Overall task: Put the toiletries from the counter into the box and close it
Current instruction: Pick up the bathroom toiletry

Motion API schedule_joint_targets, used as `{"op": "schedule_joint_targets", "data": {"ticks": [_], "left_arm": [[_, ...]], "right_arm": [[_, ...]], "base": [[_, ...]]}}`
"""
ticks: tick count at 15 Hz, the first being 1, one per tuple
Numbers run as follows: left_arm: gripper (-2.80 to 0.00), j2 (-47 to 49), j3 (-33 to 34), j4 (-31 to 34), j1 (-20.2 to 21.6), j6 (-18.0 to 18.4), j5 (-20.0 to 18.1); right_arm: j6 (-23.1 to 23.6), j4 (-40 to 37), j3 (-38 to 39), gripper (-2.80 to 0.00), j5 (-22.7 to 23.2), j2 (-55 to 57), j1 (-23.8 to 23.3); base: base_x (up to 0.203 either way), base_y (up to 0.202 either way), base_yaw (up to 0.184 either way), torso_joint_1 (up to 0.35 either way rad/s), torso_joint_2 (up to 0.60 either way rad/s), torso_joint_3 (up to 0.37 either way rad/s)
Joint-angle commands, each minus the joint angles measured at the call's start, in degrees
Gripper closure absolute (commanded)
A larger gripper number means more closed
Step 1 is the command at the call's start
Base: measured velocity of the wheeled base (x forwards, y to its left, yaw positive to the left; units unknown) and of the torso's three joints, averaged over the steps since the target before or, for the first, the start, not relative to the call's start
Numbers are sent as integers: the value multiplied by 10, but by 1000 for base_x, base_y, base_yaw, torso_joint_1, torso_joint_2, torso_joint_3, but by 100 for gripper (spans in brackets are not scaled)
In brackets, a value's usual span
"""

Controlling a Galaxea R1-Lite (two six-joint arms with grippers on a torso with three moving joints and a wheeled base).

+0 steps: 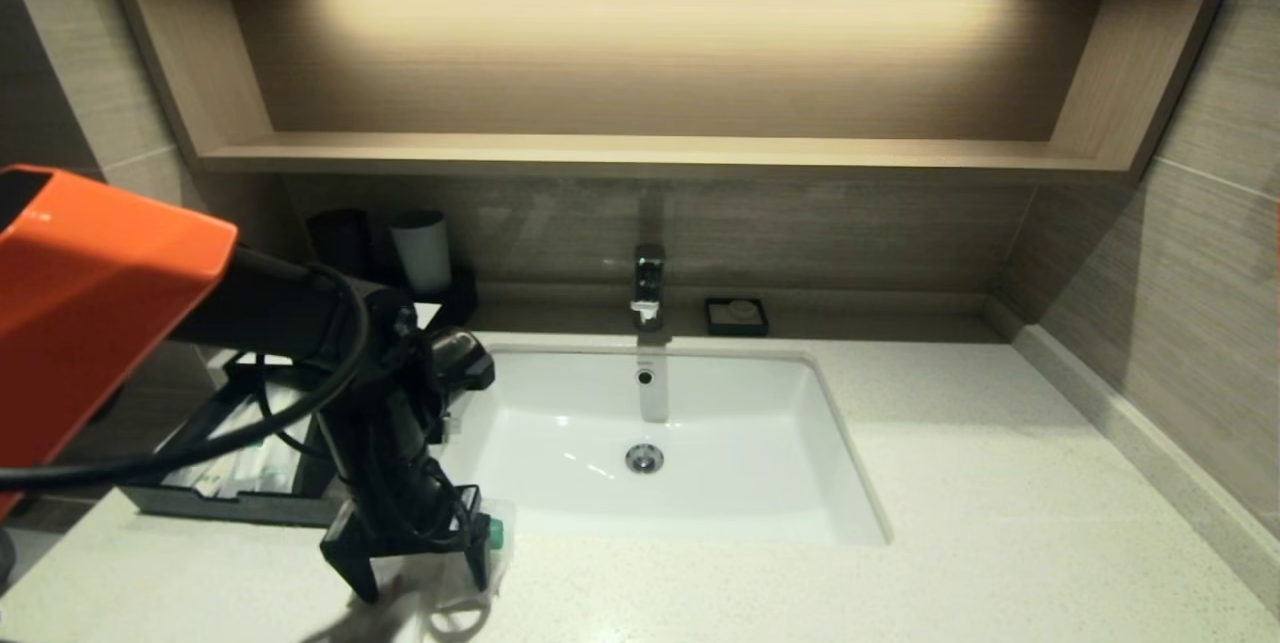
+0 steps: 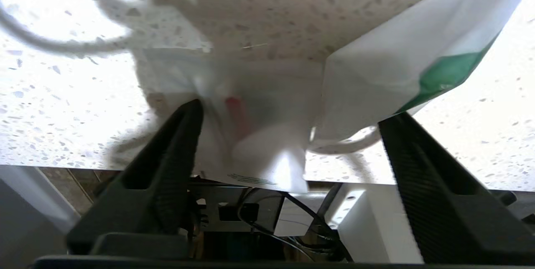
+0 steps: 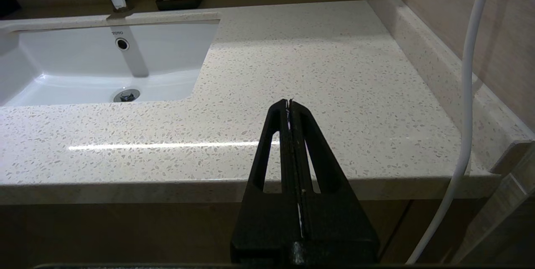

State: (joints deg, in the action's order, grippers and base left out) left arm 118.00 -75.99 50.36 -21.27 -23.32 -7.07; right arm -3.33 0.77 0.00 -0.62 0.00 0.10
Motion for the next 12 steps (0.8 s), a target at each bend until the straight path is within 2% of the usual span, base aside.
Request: {"op": "schedule_joint_targets", "data": {"ticks": [1, 12], "left_arm": [[0, -1, 5, -3, 0, -1, -2], [0, -26, 4, -7, 0, -1, -3]], "right_arm": [[0, 0, 0, 0, 0, 0, 0], [0, 0, 0, 0, 0, 0, 0]], "base": [[0, 0, 0, 0, 0, 0], [0, 0, 0, 0, 0, 0]]}}
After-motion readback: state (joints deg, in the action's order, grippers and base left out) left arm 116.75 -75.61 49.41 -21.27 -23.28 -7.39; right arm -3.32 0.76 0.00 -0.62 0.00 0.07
